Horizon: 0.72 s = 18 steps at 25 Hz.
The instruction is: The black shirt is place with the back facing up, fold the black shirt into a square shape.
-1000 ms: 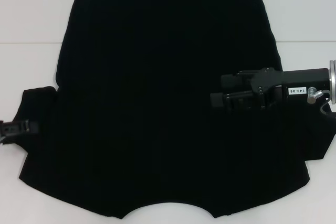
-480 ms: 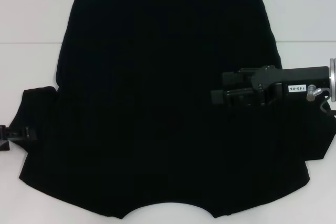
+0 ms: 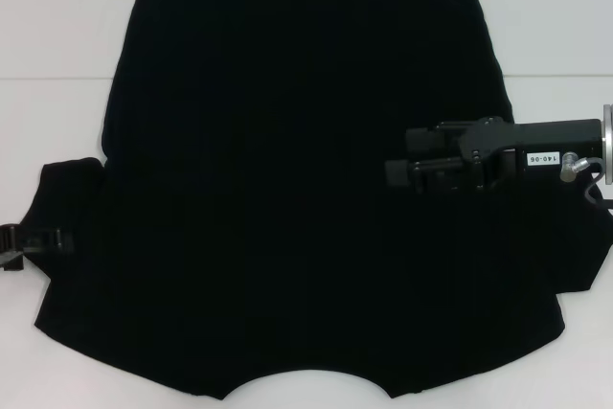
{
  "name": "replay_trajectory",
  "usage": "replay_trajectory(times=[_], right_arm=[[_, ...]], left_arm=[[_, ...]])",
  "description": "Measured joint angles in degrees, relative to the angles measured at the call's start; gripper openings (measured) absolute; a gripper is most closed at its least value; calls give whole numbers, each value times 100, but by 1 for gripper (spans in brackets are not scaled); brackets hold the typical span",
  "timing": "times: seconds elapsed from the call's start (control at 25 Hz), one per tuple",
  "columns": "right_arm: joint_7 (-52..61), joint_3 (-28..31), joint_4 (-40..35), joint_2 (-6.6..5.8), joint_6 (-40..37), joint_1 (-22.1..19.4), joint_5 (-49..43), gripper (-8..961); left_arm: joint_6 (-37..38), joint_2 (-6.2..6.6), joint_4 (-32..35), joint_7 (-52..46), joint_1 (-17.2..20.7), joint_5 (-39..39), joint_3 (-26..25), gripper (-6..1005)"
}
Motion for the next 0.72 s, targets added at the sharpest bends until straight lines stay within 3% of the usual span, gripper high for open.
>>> replay_trajectory(times=[0.56, 0.72], right_arm=[[2, 31, -1, 7, -2, -16, 2, 886], [2, 37, -8, 7, 2, -27, 4, 886]], left_arm=[[-463, 28, -91, 7, -185, -2, 188, 924], [-714, 29, -206, -43, -179, 95, 409, 801]])
